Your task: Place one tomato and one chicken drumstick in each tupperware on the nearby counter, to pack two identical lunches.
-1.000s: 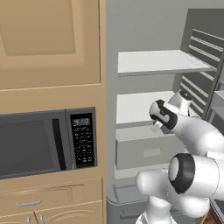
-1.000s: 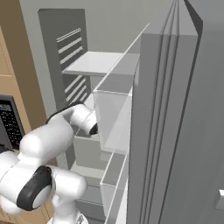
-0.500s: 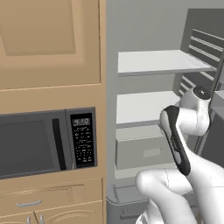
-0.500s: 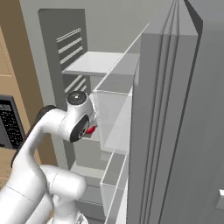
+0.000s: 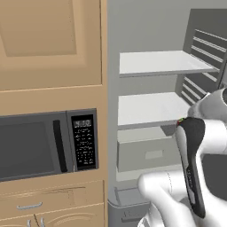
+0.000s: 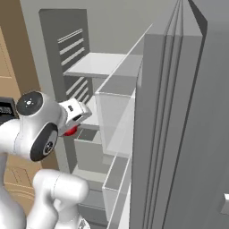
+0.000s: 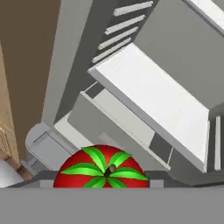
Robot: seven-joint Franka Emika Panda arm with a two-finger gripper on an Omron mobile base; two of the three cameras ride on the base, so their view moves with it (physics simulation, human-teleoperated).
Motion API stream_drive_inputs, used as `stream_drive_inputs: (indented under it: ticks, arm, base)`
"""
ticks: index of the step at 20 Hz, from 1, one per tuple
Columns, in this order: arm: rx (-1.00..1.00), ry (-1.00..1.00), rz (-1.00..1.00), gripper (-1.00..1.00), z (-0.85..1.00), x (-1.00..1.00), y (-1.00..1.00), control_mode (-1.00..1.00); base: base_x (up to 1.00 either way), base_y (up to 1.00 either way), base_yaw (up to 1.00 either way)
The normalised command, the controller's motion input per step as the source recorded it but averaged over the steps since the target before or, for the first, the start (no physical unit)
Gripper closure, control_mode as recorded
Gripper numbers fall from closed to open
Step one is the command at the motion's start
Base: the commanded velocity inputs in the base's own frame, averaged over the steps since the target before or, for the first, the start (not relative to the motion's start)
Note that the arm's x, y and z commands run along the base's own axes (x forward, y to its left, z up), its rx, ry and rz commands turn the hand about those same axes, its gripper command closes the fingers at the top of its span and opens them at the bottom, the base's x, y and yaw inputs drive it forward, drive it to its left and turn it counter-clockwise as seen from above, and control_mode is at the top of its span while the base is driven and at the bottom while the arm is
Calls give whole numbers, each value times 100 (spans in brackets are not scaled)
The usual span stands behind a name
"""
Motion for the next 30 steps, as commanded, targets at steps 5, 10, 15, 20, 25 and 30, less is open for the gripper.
stream_drive_inputs:
  ticks: [5, 10, 15, 20, 25, 30]
  arm:
    - [-10, -29, 0, 100, 100, -73, 8, -100]
    - [0, 0, 0, 100, 0, 0, 0, 100]
    - [0, 0, 0, 100, 0, 0, 0, 100]
    - [0, 0, 0, 100, 0, 0, 0, 100]
    - [0, 0, 0, 100, 0, 0, 0, 100]
    - [0, 0, 0, 100, 0, 0, 0, 100]
  base:
    - [0, 0, 0]
    - [-100, 4, 2]
    - [-88, 60, 6]
    - [-10, 100, 10]
    - [-2, 100, 6]
    - [0, 100, 4]
